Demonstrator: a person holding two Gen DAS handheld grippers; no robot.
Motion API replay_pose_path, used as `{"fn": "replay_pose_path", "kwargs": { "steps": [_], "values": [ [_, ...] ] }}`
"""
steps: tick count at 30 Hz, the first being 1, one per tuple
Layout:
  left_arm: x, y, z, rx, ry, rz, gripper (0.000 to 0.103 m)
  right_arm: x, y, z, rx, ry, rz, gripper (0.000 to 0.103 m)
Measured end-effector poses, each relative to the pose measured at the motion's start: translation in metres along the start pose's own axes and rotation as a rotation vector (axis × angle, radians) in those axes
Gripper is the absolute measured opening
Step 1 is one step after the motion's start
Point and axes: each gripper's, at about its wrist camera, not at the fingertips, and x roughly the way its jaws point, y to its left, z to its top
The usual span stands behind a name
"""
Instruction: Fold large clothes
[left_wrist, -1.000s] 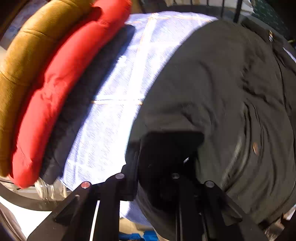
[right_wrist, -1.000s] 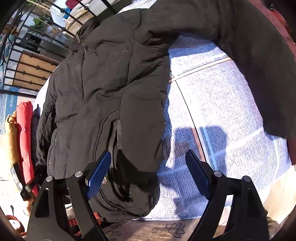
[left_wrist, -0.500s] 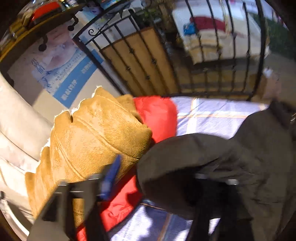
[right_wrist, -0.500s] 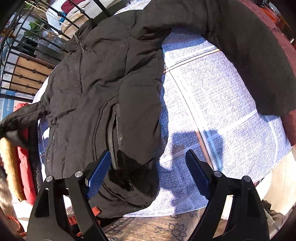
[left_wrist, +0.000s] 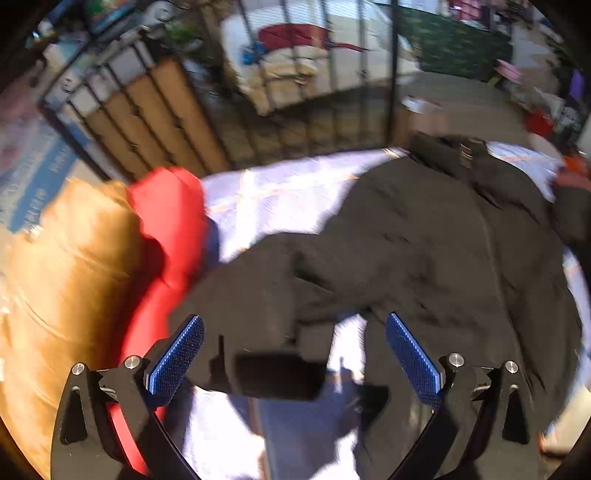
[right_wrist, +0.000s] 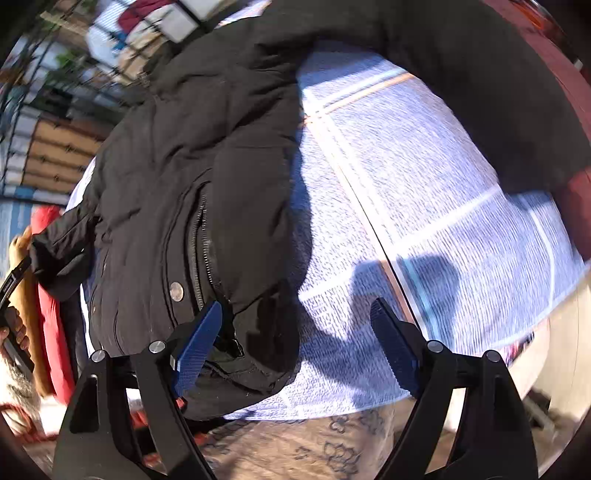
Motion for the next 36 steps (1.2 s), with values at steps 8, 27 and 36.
{"fn": "replay_pose_path", "kwargs": {
  "steps": [8,27,36],
  "values": [
    [0.035,-0.045,-0.115,0.119,0.217,-0.12,0.097,0.043,0.023,-0.031,-0.317,0.098,0.026,0.082],
    [0.014,-0.081,-0.073,-0.002,0.196,-0.304,0.024,-0.036,0.062,-0.006,-0.178,0.129,0.415,0.021],
    [0.051,-0.063,-0.016,-0.13,0.175,-0.225,0.024,-0.051,0.02,0.063,0.19,-0.057,0.26,0.083]
  ]
}}
